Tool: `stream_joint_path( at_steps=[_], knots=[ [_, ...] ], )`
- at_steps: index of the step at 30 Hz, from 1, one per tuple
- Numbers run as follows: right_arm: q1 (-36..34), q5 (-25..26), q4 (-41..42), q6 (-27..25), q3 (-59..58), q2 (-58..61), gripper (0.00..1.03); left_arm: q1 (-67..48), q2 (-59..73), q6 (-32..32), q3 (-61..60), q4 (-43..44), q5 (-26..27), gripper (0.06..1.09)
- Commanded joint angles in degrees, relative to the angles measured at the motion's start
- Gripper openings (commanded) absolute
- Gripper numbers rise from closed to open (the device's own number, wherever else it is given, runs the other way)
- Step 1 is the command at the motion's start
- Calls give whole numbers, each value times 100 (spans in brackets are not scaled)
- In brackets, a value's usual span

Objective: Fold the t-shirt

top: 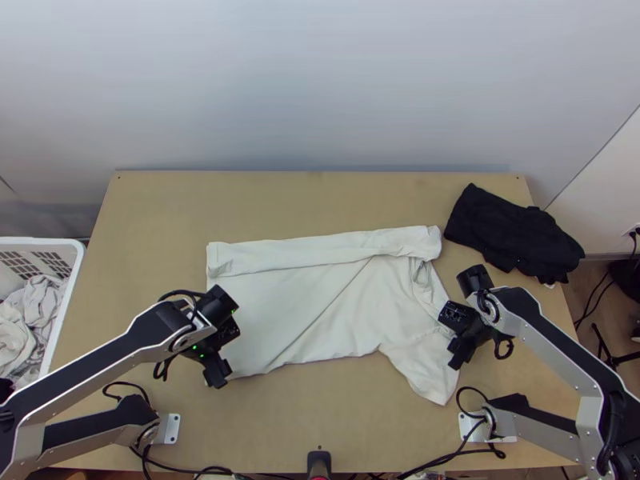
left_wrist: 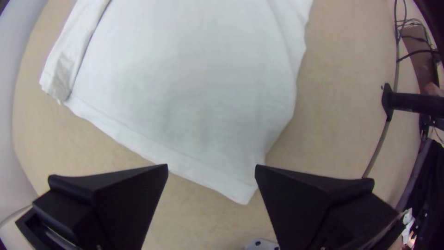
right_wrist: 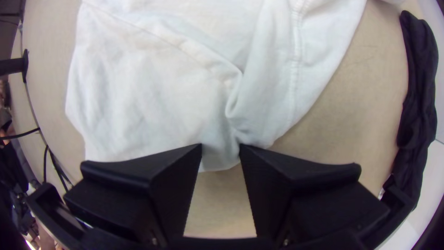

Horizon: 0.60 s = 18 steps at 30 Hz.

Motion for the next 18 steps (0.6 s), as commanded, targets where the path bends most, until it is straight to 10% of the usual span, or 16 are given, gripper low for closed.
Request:
stream_joint_path(
  at_steps=[1,18],
  knots=[
    [15,-3,215,125,-65,119,41,-185,-79,-43,-172,-22,77,98],
    [59,6,267,186,32,171,41,-440,220,-219,-462,558,147,98]
  ],
)
